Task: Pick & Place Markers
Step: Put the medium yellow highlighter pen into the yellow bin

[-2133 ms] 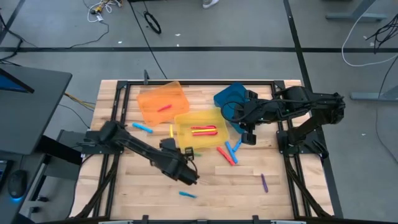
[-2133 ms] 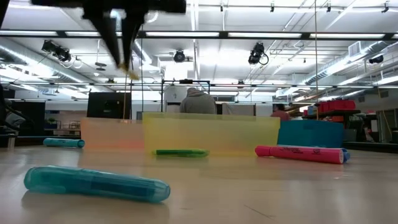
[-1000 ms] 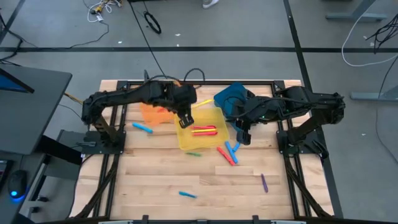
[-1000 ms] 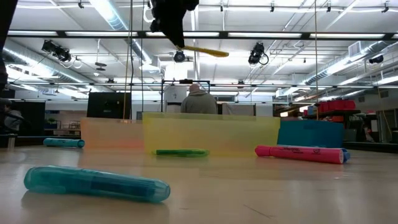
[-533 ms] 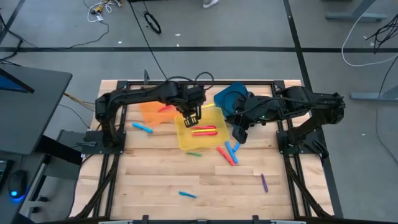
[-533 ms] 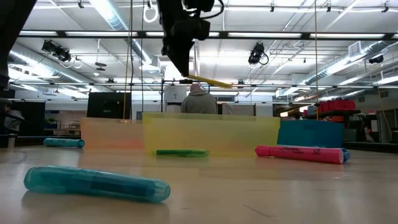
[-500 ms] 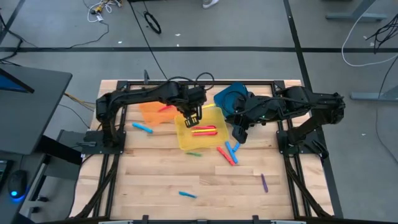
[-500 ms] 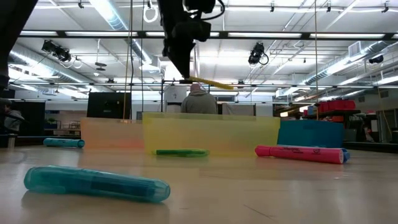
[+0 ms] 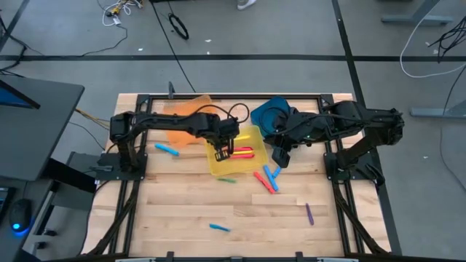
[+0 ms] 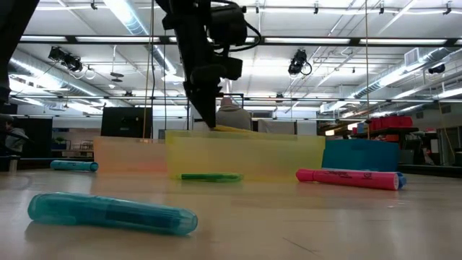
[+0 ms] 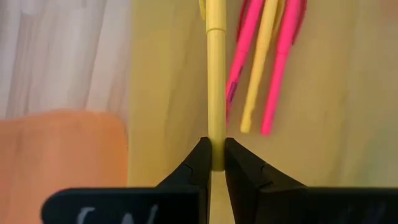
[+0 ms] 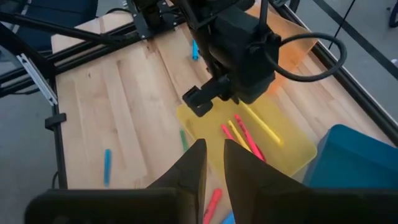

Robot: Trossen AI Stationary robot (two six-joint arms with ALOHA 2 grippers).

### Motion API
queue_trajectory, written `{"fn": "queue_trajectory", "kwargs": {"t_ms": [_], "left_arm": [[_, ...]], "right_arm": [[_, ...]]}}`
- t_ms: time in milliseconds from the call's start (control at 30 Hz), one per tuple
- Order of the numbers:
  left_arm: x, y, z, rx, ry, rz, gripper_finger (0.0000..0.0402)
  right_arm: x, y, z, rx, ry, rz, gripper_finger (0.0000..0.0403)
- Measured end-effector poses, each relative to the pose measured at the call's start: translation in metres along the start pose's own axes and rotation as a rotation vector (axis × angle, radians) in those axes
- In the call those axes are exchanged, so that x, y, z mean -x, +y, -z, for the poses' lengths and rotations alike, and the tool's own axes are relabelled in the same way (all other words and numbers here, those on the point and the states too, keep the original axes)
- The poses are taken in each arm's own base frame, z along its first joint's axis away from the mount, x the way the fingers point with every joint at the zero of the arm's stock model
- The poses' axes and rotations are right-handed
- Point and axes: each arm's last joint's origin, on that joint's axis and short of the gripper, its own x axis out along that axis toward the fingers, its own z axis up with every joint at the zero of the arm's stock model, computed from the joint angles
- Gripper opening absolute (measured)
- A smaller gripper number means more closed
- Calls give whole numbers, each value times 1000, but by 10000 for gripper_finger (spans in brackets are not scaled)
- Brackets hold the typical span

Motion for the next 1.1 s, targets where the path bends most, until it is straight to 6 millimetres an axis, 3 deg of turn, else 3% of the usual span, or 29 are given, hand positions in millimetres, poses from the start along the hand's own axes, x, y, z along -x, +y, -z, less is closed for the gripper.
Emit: {"fn": "queue_trajectory", "kwargs": {"t_ms": [367, 800, 1100], "left_arm": [[-36, 6, 20, 31, -13, 33, 35], [-40, 10, 16, 42, -75, 36, 37], [-59, 8, 20, 24, -16, 32, 37]], "right_arm": [[0, 0, 0, 2, 0, 0, 56], [0, 1, -1, -2, -10, -5, 56], [0, 1, -1, -27, -12, -7, 56]]}}
